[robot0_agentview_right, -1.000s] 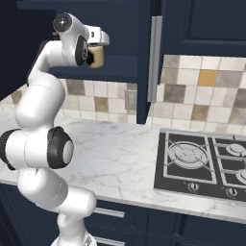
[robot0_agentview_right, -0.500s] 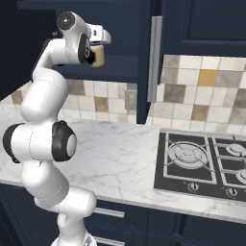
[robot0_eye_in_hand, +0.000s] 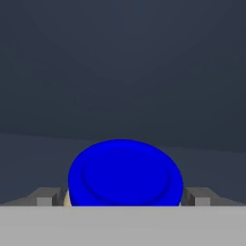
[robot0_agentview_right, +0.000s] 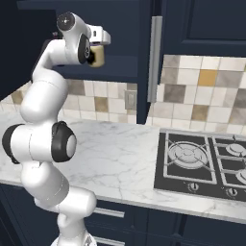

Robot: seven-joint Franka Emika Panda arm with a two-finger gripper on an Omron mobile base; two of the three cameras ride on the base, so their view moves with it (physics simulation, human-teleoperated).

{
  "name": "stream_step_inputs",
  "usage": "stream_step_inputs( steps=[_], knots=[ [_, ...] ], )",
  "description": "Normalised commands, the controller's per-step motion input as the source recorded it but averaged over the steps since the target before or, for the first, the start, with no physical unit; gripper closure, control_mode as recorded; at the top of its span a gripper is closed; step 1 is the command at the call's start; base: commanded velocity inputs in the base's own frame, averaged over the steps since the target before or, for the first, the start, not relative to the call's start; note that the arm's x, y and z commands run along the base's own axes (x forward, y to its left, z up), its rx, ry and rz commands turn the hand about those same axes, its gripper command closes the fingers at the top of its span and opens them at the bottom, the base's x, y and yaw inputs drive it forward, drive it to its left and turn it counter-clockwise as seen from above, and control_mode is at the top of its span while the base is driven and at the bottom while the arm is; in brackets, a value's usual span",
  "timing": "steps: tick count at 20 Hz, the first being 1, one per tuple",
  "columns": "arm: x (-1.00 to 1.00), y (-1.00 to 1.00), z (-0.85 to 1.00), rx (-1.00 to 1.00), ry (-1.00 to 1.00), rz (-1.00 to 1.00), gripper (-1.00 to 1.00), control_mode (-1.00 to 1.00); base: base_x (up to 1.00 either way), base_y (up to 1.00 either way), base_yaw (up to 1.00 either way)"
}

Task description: Take 2 condiments from the cabinet and move them on the counter near the stove.Make sure the condiments are lined up with each other, next to each other.

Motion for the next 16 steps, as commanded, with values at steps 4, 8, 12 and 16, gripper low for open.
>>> stream_step_inputs(
  steps=[4,8,12,16],
  knots=[
    [0.00,0.00,0.00,0.00,0.00,0.00,1.00,-1.00,0.00,0.00,0.00],
    [-0.01,0.00,0.00,0.00,-0.02,0.00,1.00,-1.00,0.00,0.00,0.00],
    [-0.53,0.00,-0.06,0.00,-0.12,0.00,1.00,-1.00,0.00,0.00,0.00],
    [-0.87,0.00,0.00,0.00,-0.11,0.00,1.00,-1.00,0.00,0.00,0.00]
  ],
)
